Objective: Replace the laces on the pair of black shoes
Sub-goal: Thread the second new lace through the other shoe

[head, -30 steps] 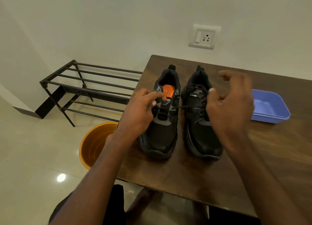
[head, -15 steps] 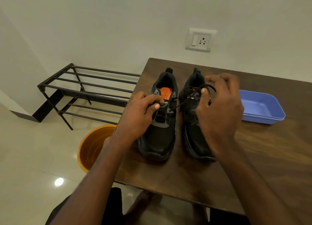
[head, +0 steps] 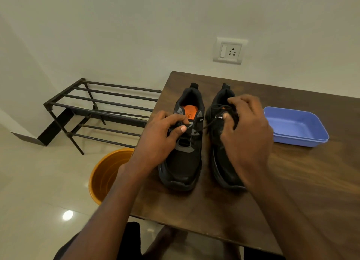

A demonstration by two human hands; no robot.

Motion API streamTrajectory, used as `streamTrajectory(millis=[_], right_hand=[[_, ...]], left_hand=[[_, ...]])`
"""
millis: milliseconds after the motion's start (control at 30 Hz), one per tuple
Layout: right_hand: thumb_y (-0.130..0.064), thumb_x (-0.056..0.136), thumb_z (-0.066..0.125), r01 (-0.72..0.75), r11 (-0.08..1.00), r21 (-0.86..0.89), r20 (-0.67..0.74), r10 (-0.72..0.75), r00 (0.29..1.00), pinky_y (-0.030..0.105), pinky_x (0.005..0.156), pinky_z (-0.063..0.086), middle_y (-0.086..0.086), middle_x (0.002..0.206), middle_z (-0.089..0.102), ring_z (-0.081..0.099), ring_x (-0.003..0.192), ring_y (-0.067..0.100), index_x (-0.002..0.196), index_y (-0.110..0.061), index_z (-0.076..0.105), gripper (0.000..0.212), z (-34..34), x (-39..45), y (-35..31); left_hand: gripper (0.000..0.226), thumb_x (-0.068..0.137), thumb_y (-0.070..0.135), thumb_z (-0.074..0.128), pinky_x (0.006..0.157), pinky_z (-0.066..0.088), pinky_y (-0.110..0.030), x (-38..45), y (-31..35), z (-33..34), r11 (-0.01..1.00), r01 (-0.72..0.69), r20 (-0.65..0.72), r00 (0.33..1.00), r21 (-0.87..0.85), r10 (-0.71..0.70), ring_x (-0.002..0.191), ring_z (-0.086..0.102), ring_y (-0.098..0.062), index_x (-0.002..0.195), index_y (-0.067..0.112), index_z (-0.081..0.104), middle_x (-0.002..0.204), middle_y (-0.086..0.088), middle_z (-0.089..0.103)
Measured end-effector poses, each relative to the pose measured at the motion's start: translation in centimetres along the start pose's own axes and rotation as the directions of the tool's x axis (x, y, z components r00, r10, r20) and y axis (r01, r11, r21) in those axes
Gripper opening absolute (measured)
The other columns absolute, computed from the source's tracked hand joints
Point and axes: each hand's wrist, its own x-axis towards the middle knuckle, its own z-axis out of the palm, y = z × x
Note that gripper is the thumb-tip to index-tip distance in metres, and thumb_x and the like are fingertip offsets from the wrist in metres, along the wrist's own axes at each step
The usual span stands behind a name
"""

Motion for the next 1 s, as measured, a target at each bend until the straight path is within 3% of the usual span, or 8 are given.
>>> streamTrajectory(millis=[100, 200, 333, 533, 767, 867, 1000], right_hand=[[-0.03, 0.098, 0.067, 0.109, 0.994, -0.03, 0.233, -0.099, 0.967, 0.027, 0.099, 0.049, -0.004, 0.142, 0.055, 0.056, 0.121, 0.012, 0.138, -0.021, 0.059, 0.043, 1.0, -1.1, -1.2], [-0.037, 0.101, 0.06, 0.11, 0.992, -0.066, 0.381, -0.077, 0.921, 0.031, 0.094, 0.048, -0.007, 0.118, 0.068, 0.06, 0.113, 0.015, 0.122, -0.028, 0.069, 0.024, 2.1, -1.6, -1.8], [-0.03, 0.103, 0.059, 0.049, 0.995, -0.09, 0.31, -0.019, 0.951, 0.034, 0.089, 0.047, -0.002, 0.107, 0.07, 0.059, 0.105, 0.019, 0.108, -0.024, 0.073, 0.017, 2.0, -0.6, -0.6], [-0.04, 0.1, 0.061, 0.108, 0.987, -0.119, 0.435, -0.046, 0.899, 0.034, 0.096, 0.044, -0.005, 0.118, 0.067, 0.052, 0.119, 0.02, 0.126, -0.028, 0.069, 0.029, 1.6, -0.8, -1.0], [-0.034, 0.101, 0.062, 0.137, 0.985, -0.101, 0.477, -0.073, 0.876, 0.038, 0.098, 0.047, -0.003, 0.116, 0.066, 0.052, 0.116, 0.02, 0.125, -0.027, 0.07, 0.026, 1.6, -0.7, -1.3], [-0.034, 0.102, 0.06, 0.147, 0.98, -0.136, 0.499, -0.06, 0.864, 0.039, 0.097, 0.047, -0.003, 0.112, 0.065, 0.051, 0.114, 0.02, 0.117, -0.028, 0.073, 0.021, 1.4, -0.6, -1.0], [-0.038, 0.101, 0.06, 0.113, 0.978, -0.177, 0.486, -0.013, 0.874, 0.045, 0.095, 0.05, -0.003, 0.105, 0.065, 0.054, 0.111, 0.023, 0.109, -0.027, 0.074, 0.02, 1.2, -0.4, -0.9]], left_hand=[[0.027, 0.1, 0.036, 0.061, 0.095, 0.058, -0.042, 0.0, -0.2, 0.0, 1.0, -0.009, 0.008, 1.0, -0.002, 0.009, 0.115, 0.055, -0.012, 0.126, 0.04, 0.061, 0.119, 0.011, 0.049], [0.025, 0.103, 0.034, 0.057, 0.094, 0.059, -0.04, -0.1, -0.2, -0.1, 1.0, -0.019, -0.001, 1.0, -0.007, 0.019, 0.113, 0.055, -0.01, 0.127, 0.039, 0.062, 0.119, 0.011, 0.049], [0.027, 0.106, 0.028, 0.05, 0.094, 0.057, -0.042, -0.1, -0.1, -0.3, 1.0, -0.016, 0.002, 1.0, -0.007, 0.016, 0.112, 0.054, -0.012, 0.126, 0.04, 0.063, 0.119, 0.008, 0.05], [0.039, 0.104, 0.011, 0.052, 0.09, 0.052, -0.027, -0.3, 0.2, -0.9, 1.0, -0.029, 0.035, 0.999, 0.0, 0.029, 0.109, 0.052, -0.011, 0.128, 0.039, 0.065, 0.116, 0.005, 0.051], [0.048, 0.1, 0.004, 0.058, 0.074, 0.042, -0.012, -0.8, 0.7, -1.7, 0.998, -0.051, 0.065, 0.997, 0.032, 0.049, 0.083, 0.054, 0.008, 0.133, 0.039, 0.06, 0.086, 0.019, 0.051], [0.045, 0.101, 0.005, 0.058, 0.068, 0.044, -0.015, -0.9, 1.1, -2.0, 1.0, -0.018, 0.033, 0.999, 0.022, 0.017, 0.077, 0.056, -0.002, 0.134, 0.035, 0.057, 0.086, 0.012, 0.054], [0.039, 0.1, 0.006, 0.06, 0.062, 0.044, -0.012, -1.1, 1.4, -2.6, 1.0, 0.019, 0.0, 1.0, 0.01, -0.019, 0.07, 0.055, -0.002, 0.134, 0.025, 0.056, 0.084, 0.008, 0.057]])
